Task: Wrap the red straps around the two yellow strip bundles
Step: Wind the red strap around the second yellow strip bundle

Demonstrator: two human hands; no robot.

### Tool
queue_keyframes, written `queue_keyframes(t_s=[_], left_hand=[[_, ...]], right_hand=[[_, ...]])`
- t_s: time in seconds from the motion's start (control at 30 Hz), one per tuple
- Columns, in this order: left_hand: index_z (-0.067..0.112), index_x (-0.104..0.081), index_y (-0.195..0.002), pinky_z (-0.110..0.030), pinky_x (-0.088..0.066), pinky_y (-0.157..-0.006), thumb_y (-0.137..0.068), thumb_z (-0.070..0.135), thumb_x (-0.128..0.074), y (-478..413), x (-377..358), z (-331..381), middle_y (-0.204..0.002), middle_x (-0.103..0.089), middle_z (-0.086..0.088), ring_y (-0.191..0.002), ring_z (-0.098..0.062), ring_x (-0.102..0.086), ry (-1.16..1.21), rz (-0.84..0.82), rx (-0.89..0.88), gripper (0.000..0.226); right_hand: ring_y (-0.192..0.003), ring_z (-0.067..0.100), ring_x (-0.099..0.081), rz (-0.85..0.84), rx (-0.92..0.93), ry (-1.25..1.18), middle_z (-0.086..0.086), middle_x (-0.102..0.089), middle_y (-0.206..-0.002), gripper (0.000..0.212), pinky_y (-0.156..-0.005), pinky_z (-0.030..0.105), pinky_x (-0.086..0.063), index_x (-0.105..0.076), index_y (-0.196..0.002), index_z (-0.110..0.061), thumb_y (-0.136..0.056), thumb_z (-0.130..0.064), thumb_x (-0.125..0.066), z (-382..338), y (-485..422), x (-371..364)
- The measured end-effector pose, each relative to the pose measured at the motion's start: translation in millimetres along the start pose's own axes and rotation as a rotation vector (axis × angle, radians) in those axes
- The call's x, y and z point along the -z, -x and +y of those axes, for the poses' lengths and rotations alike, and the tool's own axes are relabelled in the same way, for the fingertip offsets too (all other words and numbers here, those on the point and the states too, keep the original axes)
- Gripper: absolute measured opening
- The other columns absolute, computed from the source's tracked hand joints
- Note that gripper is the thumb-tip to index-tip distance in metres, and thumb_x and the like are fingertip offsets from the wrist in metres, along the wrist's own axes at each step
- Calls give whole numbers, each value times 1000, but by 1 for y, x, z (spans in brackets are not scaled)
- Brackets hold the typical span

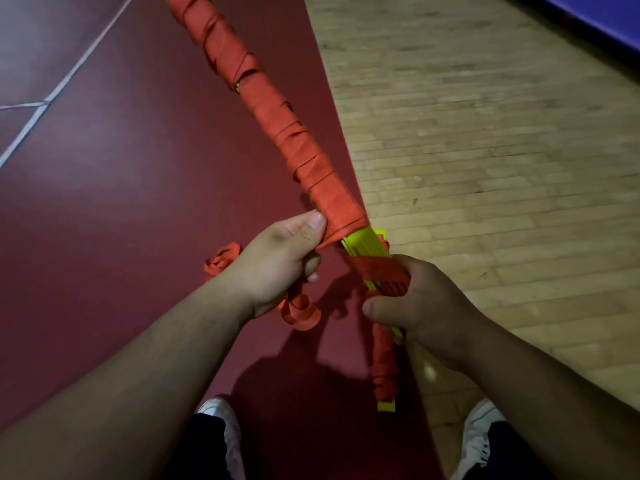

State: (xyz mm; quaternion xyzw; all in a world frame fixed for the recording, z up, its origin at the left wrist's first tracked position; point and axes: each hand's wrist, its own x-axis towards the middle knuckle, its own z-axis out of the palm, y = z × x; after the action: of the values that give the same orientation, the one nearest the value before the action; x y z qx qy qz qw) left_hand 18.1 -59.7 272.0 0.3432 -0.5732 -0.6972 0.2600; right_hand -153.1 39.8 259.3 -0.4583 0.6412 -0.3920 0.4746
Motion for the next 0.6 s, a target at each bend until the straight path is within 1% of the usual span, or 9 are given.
queue_keyframes(t_s=[0.07,0.1,0.23,0.3,0.37,0.43,0.5,0.57,0.6], left_hand=[[23,-66,-119,-18,-40,-53,-97,44,-49,-1,2,-4,-78,-14,-12,-54,-13,-20,41,-2,0,35],[21,-65,-122,-19,-39,-53,-97,42,-50,-2,3,-6,-77,-16,-10,-53,-10,-22,75,2,-5,35],[18,-64,-114,-19,-35,-49,-90,37,-52,-5,5,-4,-66,-32,4,-46,-4,-26,170,42,-48,32],[17,-59,-106,-19,-35,-48,-90,38,-53,-6,6,-3,-65,-36,0,-43,-3,-25,213,33,-60,27],[16,-61,-112,-19,-37,-50,-93,39,-48,-4,5,-1,-94,-44,-10,-43,-3,-24,241,-41,-74,33],[17,-65,-118,-19,-38,-51,-94,40,-46,-2,5,1,-117,-32,-14,-41,-1,-24,250,-91,-83,38],[5,-59,-123,-18,-37,-50,-91,45,-57,0,5,2,-116,-32,-16,-43,-2,-27,205,-81,-114,52],[-12,-49,-126,-17,-36,-50,-78,57,-72,-2,6,0,-103,-42,-18,-49,-4,-31,134,-25,-157,87],[-14,-50,-124,-17,-35,-50,-75,58,-73,-1,5,1,-94,-45,-17,-51,-5,-34,100,-3,-189,90]], right_hand=[[-54,37,-52,-21,-4,-76,22,-59,-68,51,-53,46,-47,-63,-87,-7,-47,-37,-74,2,0,-3],[-53,33,-51,-34,-1,-112,20,-57,-67,50,-52,42,-45,-62,-87,-7,-48,-35,-75,3,-1,-4],[-53,32,-49,-103,34,-215,19,-55,-67,49,-47,33,-42,-60,-89,-6,-51,-32,-77,3,0,-7],[-52,30,-49,-158,45,-250,17,-56,-65,53,-46,32,-43,-59,-94,-1,-54,-31,-77,2,1,-8],[-48,26,-48,-243,49,-325,14,-53,-60,55,-45,29,-42,-55,-95,5,-57,-30,-74,-2,3,-9],[-47,22,-47,-356,49,-407,14,-51,-58,53,-45,26,-41,-52,-95,8,-60,-27,-71,-5,5,-10],[-48,20,-49,-446,32,-483,18,-49,-63,48,-45,26,-43,-51,-93,9,-63,-24,-70,-6,7,-8],[-52,23,-54,-502,-6,-529,20,-52,-70,47,-48,28,-46,-52,-94,12,-65,-21,-69,-4,6,-4],[-56,26,-58,-514,-17,-522,20,-57,-73,46,-51,30,-49,-55,-96,11,-65,-21,-68,-4,5,-1]])
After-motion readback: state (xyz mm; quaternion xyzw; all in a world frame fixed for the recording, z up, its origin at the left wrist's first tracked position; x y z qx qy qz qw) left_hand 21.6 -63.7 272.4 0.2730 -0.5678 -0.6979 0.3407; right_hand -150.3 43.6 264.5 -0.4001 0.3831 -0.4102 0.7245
